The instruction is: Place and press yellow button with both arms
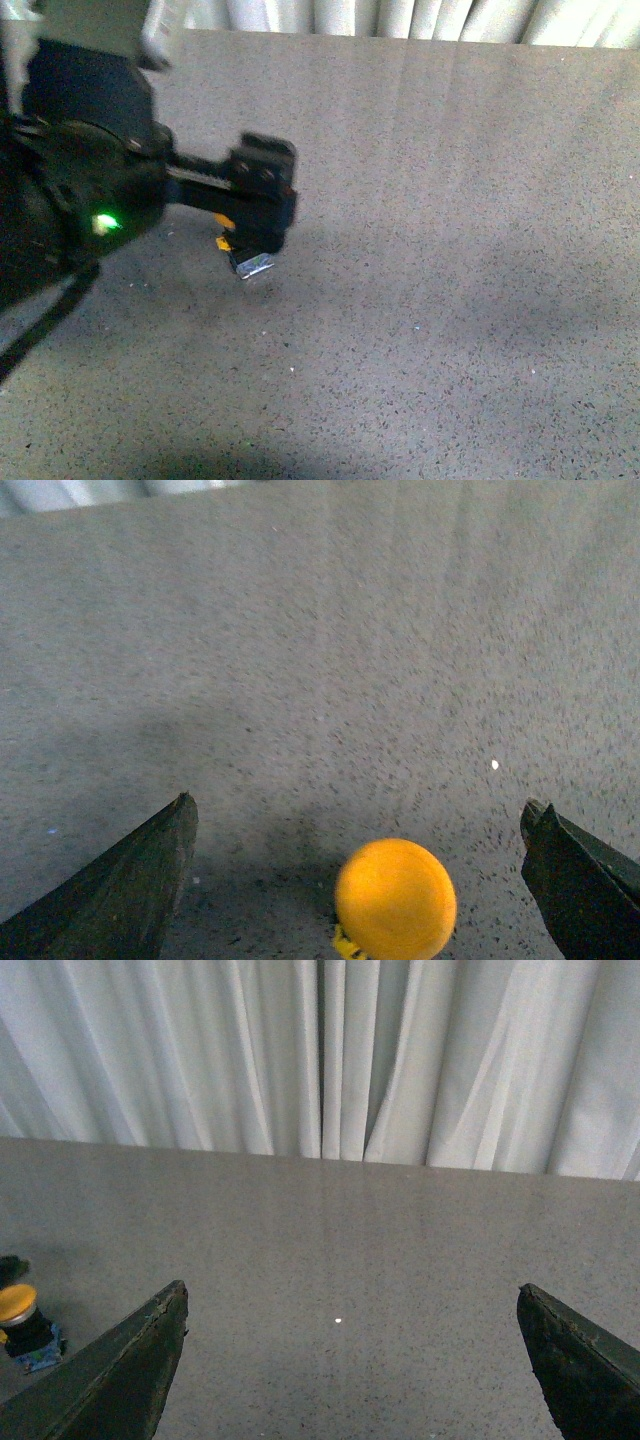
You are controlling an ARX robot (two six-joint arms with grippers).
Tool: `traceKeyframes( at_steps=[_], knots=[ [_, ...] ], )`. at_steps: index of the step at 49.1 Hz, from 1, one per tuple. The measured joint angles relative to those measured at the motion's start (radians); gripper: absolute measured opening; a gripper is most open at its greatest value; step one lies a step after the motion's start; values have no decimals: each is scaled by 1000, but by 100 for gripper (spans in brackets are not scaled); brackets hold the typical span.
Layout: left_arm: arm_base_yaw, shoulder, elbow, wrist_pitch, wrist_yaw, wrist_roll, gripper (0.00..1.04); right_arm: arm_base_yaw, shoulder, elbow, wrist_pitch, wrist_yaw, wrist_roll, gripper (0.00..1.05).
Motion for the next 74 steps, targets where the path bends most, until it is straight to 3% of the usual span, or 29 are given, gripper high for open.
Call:
traceKeyframes(
  at_steps=[13,16,19,22,26,29,36,46,58,61,74],
  knots=[
    [239,-304,-80,-120,151,-46,96,0,0,0,0,0,0,96],
    [306,-315,-150,90,44,0,84,0,0,0,0,-1,0,96],
    [383,-343,-256,262,58,34,70,0,0,0,0,2,0,96],
    [456,-434,-324,253,140,50,57,-8,19,10,-30,-19,18,96],
    [497,-568,-391,191,146,56,41,-38,260,175,-378,-119,146,96],
    [497,-644,-414,154,160,61,29,-37,441,252,-449,-98,170,96],
    [500,-771,-449,57,158,62,1,5,730,355,-205,-71,127,96],
    [500,-950,-478,-87,158,66,1,163,1174,549,121,-75,-34,96],
    [500,-1156,-492,-269,159,66,1,379,1622,853,203,-77,-212,96],
    [500,-1200,-492,-309,158,66,1,416,1687,902,203,-76,-220,88],
    [500,-1370,-492,-469,158,66,1,509,1856,1008,171,-127,-206,31]
  ],
)
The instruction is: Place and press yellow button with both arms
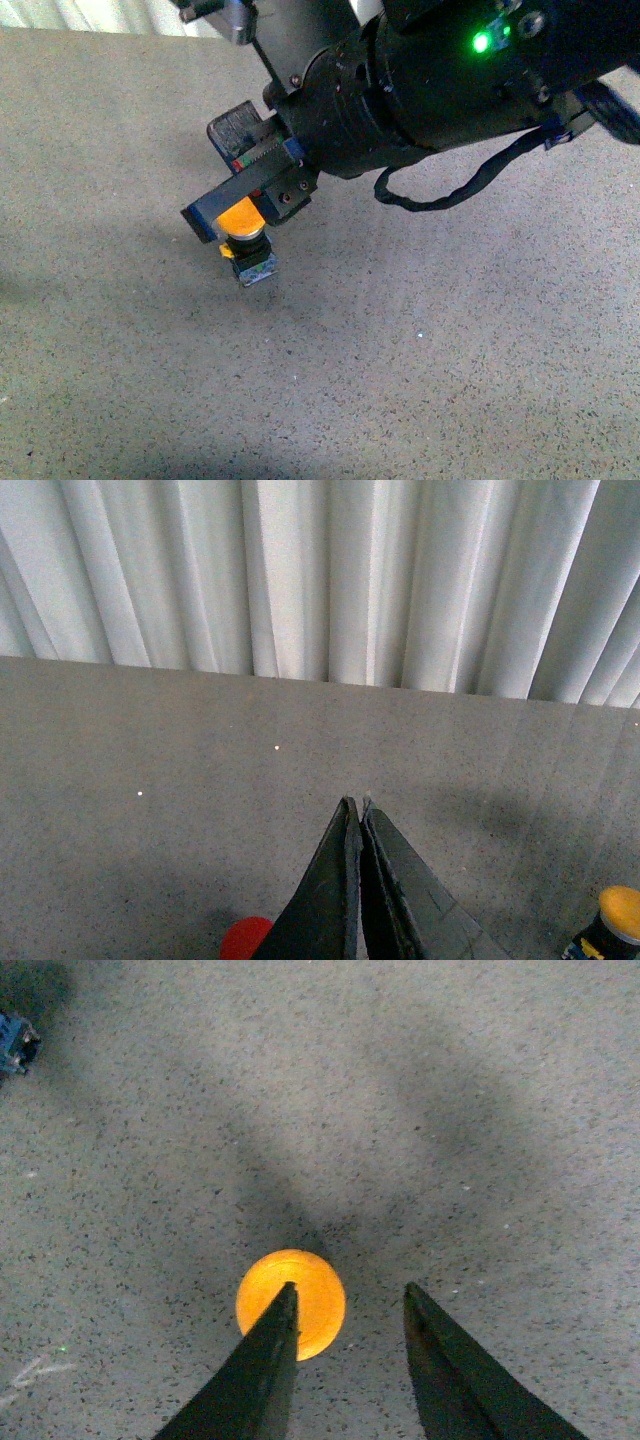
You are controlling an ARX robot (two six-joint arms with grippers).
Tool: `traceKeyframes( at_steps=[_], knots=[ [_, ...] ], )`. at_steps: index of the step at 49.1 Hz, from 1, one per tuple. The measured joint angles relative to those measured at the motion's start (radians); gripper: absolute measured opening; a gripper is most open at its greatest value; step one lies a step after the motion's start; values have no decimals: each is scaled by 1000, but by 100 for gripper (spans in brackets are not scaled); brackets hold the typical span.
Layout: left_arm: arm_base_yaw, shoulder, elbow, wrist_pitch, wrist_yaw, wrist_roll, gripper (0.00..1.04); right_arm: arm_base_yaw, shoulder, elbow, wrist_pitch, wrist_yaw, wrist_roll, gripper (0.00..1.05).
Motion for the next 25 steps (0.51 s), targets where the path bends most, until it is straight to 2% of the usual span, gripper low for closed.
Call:
traceKeyframes(
  at_steps=[1,6,9,25],
  knots=[
    [0,-13,0,-13,0,0,1,4,10,3,-2,-4,2,26],
    [0,-43,0,-42,0,0,1,11,28,10,-4,-6,7,14],
    [0,-70,0,-68,0,0,1,17,43,20,-4,-9,14,1],
    [0,-160,0,-158,0,0,1,21,81,48,-17,-24,42,1]
  ],
)
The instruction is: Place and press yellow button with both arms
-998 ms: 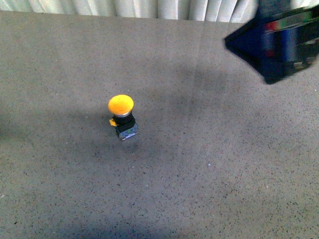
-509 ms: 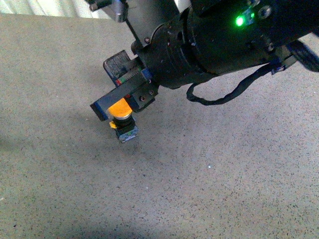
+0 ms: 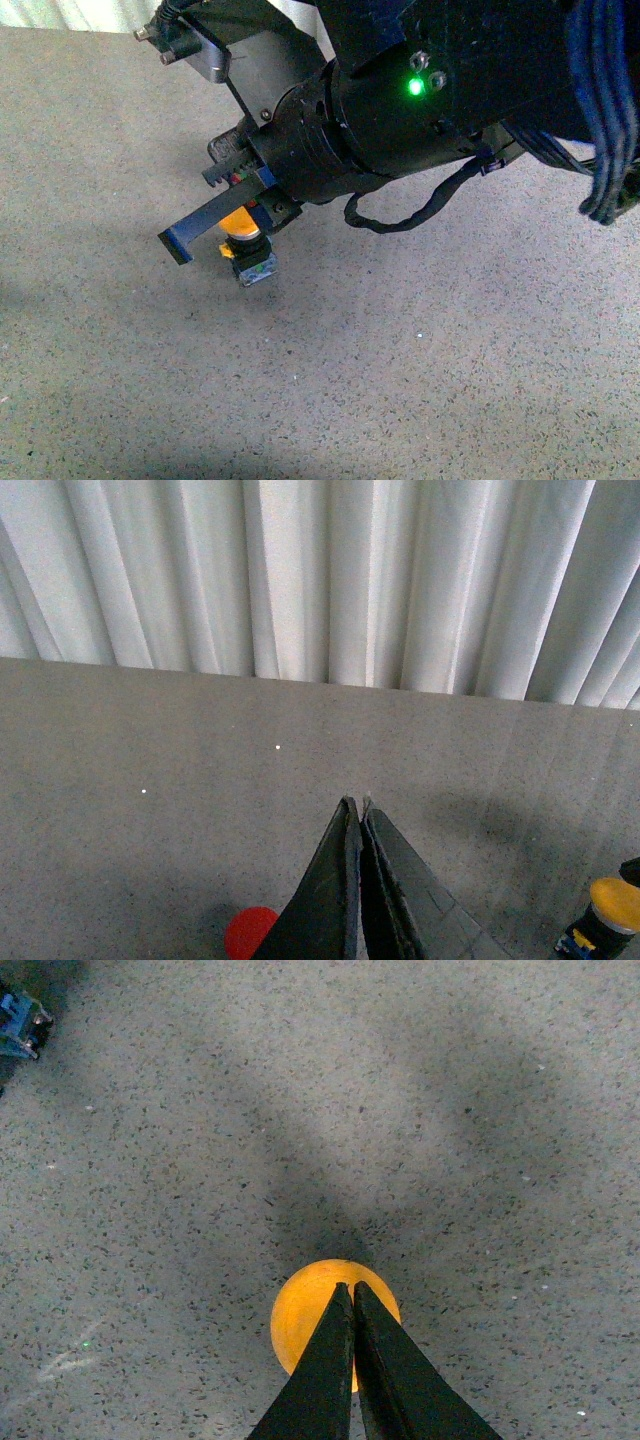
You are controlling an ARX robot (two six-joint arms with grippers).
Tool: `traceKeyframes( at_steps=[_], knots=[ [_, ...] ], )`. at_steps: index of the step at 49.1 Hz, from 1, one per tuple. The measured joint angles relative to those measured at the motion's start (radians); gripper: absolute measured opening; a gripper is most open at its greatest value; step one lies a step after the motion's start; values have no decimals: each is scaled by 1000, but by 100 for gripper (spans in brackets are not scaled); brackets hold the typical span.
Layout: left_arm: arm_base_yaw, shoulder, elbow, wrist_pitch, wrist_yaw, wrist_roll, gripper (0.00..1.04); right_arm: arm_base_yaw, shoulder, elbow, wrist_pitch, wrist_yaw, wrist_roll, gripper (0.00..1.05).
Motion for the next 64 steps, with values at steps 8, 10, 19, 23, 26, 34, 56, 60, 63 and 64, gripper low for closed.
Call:
traceKeyframes(
  at_steps=[8,10,19,23,26,34,56,60,63,64],
  knots=[
    [0,-35,0,-35,0,0,1,0,24,2,-13,-7,14,1],
    [0,-90,0,-110,0,1,1,1,27,3,-18,-7,16,1],
    [0,-193,0,-212,0,1,1,1,40,-2,-17,-2,26,1],
    [1,-195,0,-214,0,1,1,-2,40,-12,2,-5,42,1],
    [1,-195,0,-214,0,1,1,-5,39,-18,9,-13,58,1],
    [1,-195,0,-214,0,1,1,-19,13,-24,14,-25,92,1],
    [1,-195,0,-214,-1,2,1,-190,-447,-317,286,219,188,11],
    [1,-195,0,-214,0,2,1,-212,-509,-503,649,435,170,1],
    [1,-195,0,-214,0,2,1,-253,-568,-599,738,429,168,1],
    [1,-195,0,-214,0,2,1,-265,-593,-629,747,417,168,1]
  ],
)
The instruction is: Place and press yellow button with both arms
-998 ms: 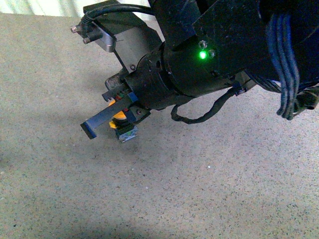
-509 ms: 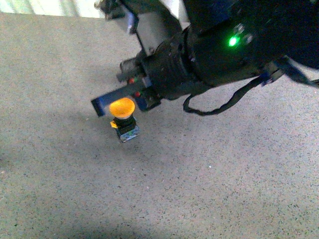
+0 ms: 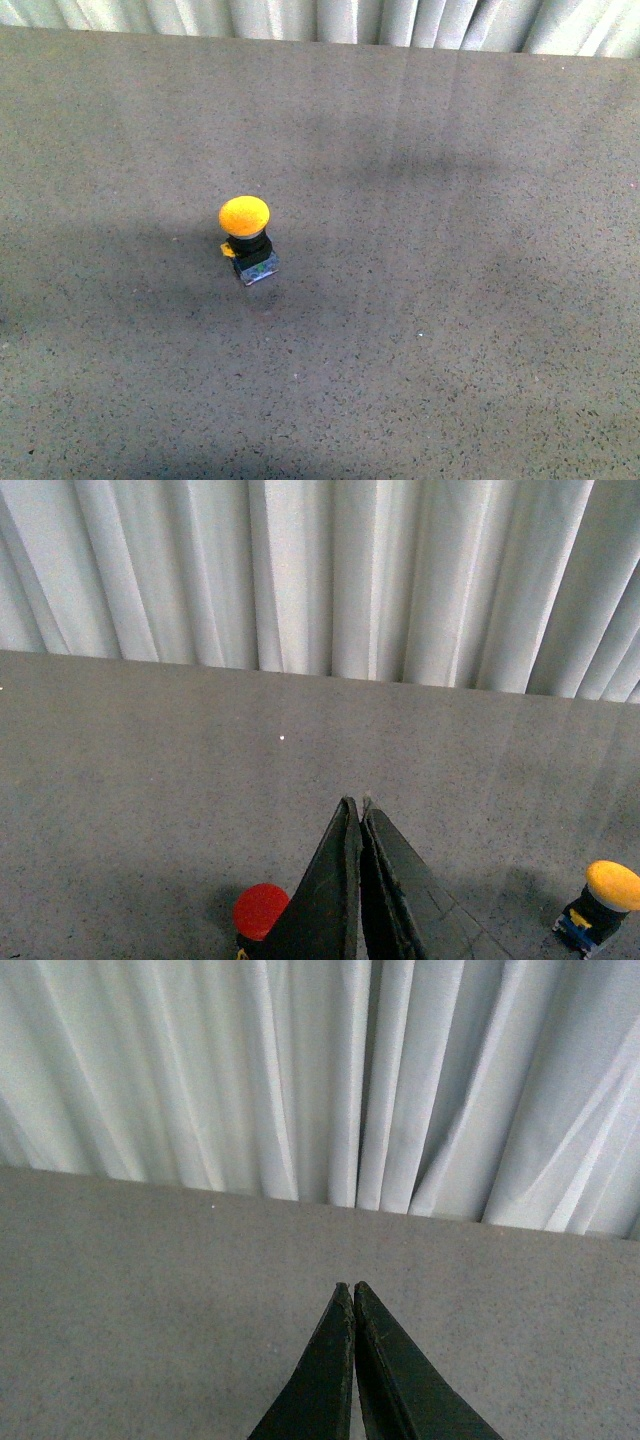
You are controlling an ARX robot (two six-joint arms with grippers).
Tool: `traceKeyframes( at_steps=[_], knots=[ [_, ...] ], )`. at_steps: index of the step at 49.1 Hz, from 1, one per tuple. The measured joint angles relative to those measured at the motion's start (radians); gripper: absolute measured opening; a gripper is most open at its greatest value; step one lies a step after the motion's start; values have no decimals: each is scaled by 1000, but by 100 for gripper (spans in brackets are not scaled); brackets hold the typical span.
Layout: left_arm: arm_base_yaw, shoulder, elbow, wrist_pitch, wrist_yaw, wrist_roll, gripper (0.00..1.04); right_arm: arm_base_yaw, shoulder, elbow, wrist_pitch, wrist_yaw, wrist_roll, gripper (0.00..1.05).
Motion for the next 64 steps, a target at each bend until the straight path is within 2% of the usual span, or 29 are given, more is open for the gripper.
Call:
traceKeyframes(
  at_steps=[12,36,40,44,64],
  knots=[
    [0,0,0,0,0,0,1,-89,-178,-194,5,-90,-1,1],
    [0,0,0,0,0,0,1,-180,-465,-354,-120,-182,-2,1],
    [0,0,0,0,1,0,1,-230,-502,-375,-141,-252,-3,1],
    [0,0,0,0,0,0,1,-260,-515,-406,-106,-258,-3,1],
    [0,0,0,0,0,0,1,-266,-801,-427,-364,-266,-3,1]
  ],
)
